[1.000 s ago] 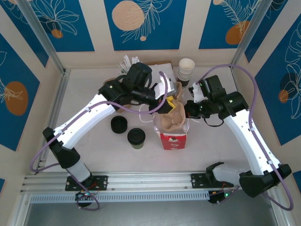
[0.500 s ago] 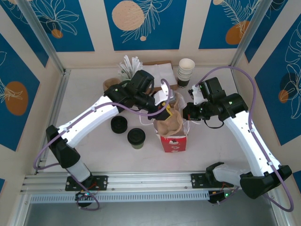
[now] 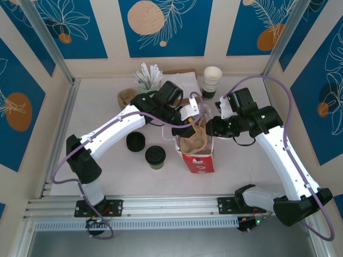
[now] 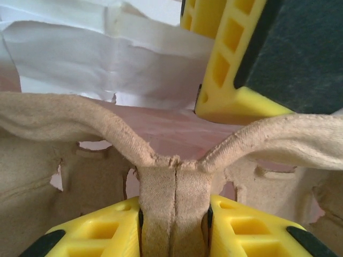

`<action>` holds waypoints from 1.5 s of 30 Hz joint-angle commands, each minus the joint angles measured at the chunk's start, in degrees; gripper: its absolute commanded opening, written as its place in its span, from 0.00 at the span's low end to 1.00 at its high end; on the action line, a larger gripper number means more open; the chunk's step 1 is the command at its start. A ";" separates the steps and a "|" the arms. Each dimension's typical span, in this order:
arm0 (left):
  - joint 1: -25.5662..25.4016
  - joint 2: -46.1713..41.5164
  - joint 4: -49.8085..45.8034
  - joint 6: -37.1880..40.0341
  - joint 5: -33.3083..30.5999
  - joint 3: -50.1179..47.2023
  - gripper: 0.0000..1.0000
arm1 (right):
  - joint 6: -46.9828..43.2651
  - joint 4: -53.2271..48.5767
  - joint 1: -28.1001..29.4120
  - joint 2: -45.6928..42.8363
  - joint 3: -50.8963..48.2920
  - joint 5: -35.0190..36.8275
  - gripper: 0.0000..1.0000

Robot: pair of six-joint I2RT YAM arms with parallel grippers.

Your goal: Pack the takeout coffee

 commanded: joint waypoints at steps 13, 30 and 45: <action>0.64 2.37 1.59 -1.96 -3.01 2.60 0.32 | 7.50 -12.84 -3.48 -7.06 13.18 -1.10 0.57; 0.64 6.64 -0.83 -15.73 -5.29 9.21 0.33 | 26.38 -2.53 -3.49 -22.01 -11.10 -8.53 0.47; 0.61 5.76 0.74 -18.61 -4.73 7.37 0.32 | 33.22 9.67 -3.57 -23.74 -18.85 -8.04 0.48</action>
